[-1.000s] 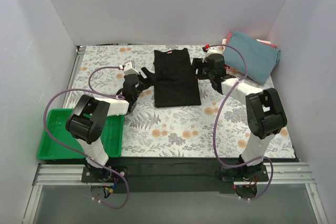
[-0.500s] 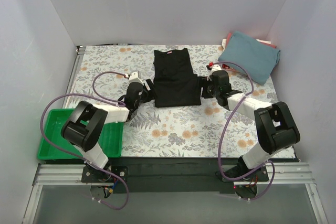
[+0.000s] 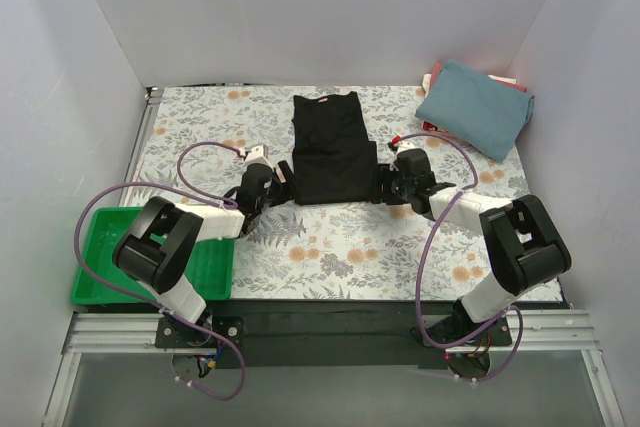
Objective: Fold and stack the t-shirts
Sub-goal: Fold the tshirt
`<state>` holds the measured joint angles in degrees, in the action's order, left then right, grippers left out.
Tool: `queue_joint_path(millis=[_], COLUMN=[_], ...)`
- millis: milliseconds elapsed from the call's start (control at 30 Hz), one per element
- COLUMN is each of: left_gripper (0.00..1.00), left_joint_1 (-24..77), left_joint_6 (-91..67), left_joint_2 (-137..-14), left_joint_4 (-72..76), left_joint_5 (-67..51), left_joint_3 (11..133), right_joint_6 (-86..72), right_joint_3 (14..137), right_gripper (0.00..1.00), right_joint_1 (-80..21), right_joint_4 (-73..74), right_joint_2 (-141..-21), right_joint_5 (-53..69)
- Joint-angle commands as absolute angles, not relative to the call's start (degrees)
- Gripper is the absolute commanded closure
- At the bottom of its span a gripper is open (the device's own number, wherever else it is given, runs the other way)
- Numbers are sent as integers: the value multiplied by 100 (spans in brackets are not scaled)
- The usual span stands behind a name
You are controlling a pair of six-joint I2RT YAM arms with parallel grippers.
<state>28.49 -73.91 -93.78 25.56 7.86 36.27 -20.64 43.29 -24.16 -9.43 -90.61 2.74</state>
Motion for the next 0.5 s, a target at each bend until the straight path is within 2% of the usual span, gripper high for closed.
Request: queue_joint_path(millis=[0, 300, 467], left_gripper=[27, 27, 27], left_joint_1=[2892, 2892, 2883], left_joint_6=[-7374, -7365, -7339], left_joint_2=[-9035, -8956, -8930], left_joint_4=[2479, 2461, 2443], left_joint_5=[747, 765, 791], left_joint_3=[3603, 3542, 3525], right_joint_6=[-2153, -2162, -2153], right_joint_3=[4228, 4175, 4245], right_gripper=[37, 40, 46], right_joint_1=[-2452, -2452, -2461], right_joint_4=[-993, -1002, -1002], right_joint_2=[-9035, -9140, -9342], right_joint_5=[141, -61, -123])
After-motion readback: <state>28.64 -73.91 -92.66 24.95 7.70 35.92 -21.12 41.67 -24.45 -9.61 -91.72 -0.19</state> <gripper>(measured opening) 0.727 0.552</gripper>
